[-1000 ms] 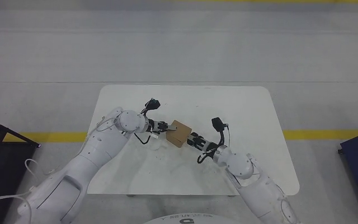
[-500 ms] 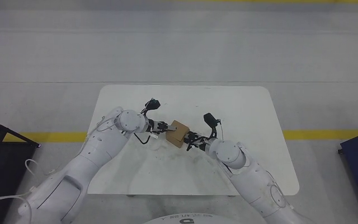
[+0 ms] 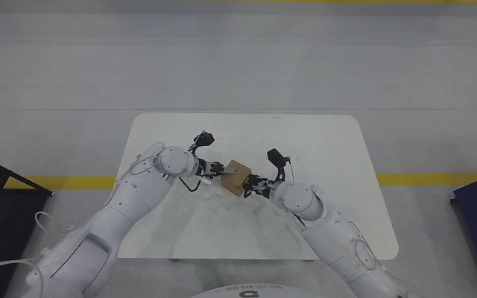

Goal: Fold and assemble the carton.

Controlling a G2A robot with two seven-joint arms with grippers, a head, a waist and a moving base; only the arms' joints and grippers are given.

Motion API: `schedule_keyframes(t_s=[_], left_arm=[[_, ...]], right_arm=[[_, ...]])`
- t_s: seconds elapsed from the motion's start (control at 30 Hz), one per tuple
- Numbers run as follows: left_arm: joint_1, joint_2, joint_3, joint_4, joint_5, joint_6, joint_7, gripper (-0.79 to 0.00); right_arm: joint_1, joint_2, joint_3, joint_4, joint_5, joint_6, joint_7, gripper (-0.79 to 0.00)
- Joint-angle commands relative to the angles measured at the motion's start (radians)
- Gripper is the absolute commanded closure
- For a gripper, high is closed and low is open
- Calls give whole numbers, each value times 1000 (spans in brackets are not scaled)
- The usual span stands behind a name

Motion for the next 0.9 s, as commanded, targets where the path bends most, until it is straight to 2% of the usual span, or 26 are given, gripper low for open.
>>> schedule_keyframes(t_s=[0.0,0.07,0.13,0.23,0.37,0.47,0.6,0.73,0.87], left_arm=[[0,-1,-1,1,2,-2,-3,-511],[2,0,-7,-4,-6,-19,-5,-566],[10,8,-31,-21,-26,-71,-3,-785],[44,33,-84,-69,-42,-158,-17,-785],[114,73,-160,-187,-16,-192,-24,-785],[168,95,-189,-300,44,-167,-34,-785],[218,109,-189,-442,130,-107,-41,-785],[262,119,-195,-545,203,-63,-21,-785],[288,125,-199,-596,255,-19,-13,-785]], right_arm=[[-2,0,2,0,4,-1,-5,0],[-9,1,8,-1,8,-4,-11,0],[-23,3,21,-11,15,-16,-18,0],[-52,9,46,-26,22,-40,-23,0],[-81,16,73,-44,27,-60,-21,0],[-97,19,85,-55,27,-69,-23,0],[-136,26,108,-78,29,-105,-33,0],[-202,38,142,-115,20,-209,-27,0],[-259,49,184,-138,28,-326,-12,0]])
